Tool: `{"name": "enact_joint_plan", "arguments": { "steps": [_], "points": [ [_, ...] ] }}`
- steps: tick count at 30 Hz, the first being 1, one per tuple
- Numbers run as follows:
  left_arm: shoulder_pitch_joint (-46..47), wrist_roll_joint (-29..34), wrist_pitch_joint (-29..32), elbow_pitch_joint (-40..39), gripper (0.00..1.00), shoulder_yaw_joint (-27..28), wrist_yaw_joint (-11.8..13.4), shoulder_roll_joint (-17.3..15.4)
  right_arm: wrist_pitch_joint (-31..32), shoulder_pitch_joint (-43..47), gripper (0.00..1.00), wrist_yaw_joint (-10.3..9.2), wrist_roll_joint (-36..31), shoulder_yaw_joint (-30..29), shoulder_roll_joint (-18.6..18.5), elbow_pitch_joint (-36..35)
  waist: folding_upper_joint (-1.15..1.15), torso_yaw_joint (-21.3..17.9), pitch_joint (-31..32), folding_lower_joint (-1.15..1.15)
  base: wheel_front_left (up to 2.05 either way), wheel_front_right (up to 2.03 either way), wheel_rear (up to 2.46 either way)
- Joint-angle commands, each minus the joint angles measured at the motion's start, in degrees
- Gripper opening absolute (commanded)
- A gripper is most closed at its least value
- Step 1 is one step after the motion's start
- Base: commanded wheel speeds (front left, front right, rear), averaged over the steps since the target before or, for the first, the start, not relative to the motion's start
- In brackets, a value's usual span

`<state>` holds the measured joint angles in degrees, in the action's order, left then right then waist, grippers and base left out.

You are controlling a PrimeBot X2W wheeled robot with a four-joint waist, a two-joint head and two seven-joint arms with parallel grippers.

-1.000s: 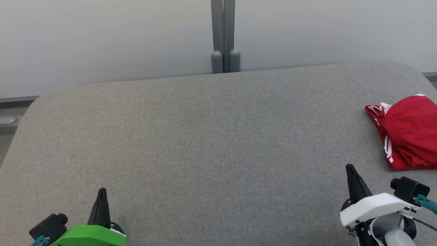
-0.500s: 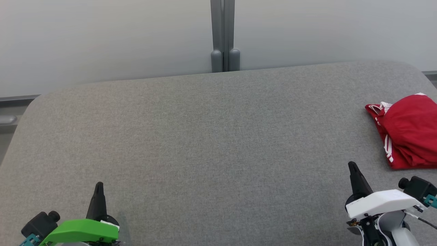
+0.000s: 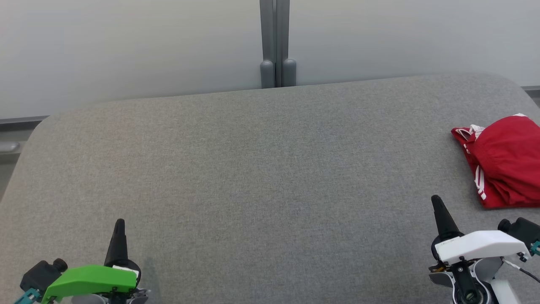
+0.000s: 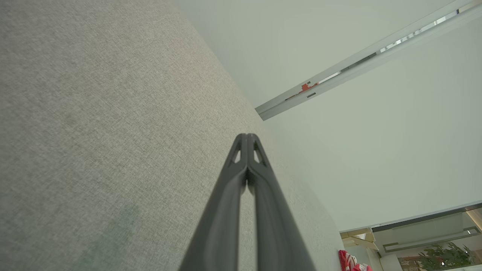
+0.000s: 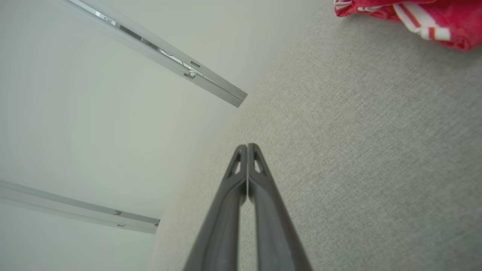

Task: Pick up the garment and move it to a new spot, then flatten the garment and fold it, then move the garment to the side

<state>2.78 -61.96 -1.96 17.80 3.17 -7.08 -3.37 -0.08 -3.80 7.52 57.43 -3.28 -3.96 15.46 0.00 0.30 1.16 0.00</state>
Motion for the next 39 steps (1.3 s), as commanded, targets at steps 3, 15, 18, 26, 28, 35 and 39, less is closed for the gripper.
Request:
{"name": "enact_joint_plan", "arguments": {
  "steps": [3, 15, 18, 26, 28, 35, 39],
  "points": [
    [1.69, -2.65, 0.76, -0.92, 0.00, 0.45, -0.31, -0.12, 0.56, -1.32, 0.00, -0.02, 3.01, -0.46, 0.05, -0.76, 0.00, -0.01, -0.06, 0.00, 0.00, 0.00, 0.00],
    [2.29, -9.16, 2.55, -1.65, 0.00, 1.21, -0.37, 0.02, 2.05, -1.69, 0.00, -0.02, 10.41, -1.12, 0.30, -0.96, 0.00, -0.07, -0.30, 0.00, 0.00, 0.00, 0.00],
    [2.31, -10.53, 2.96, -1.81, 0.00, 1.37, -0.39, 0.05, 2.31, -1.76, 0.00, -0.03, 12.08, -1.28, 0.33, -1.01, 0.00, -0.08, -0.35, 0.00, 0.00, 0.00, 0.00],
    [2.65, -14.44, 4.07, -2.21, 0.00, 1.77, -0.44, 0.14, 3.21, -1.92, 0.00, -0.01, 16.48, -1.68, 0.47, -1.13, 0.00, -0.12, -0.51, 0.00, 0.00, 0.00, 0.00],
    [2.76, -15.33, 4.36, -2.31, 0.00, 1.85, -0.45, 0.16, 3.38, -1.92, 0.00, -0.01, 17.53, -1.78, 0.50, -1.13, 0.00, -0.12, -0.55, 0.00, 0.00, 0.00, 0.00],
    [2.93, -18.34, 5.18, -2.60, 0.00, 2.17, -0.49, 0.22, 4.04, -2.12, 0.00, -0.02, 20.98, -2.11, 0.62, -1.24, 0.00, -0.15, -0.69, 0.00, 0.00, 0.00, 0.00],
    [3.06, -19.94, 5.63, -2.76, 0.00, 2.36, -0.51, 0.26, 4.44, -2.26, 0.00, -0.02, 22.88, -2.28, 0.68, -1.29, 0.00, -0.17, -0.76, 0.00, 0.00, 0.00, 0.00]
  ]
}}
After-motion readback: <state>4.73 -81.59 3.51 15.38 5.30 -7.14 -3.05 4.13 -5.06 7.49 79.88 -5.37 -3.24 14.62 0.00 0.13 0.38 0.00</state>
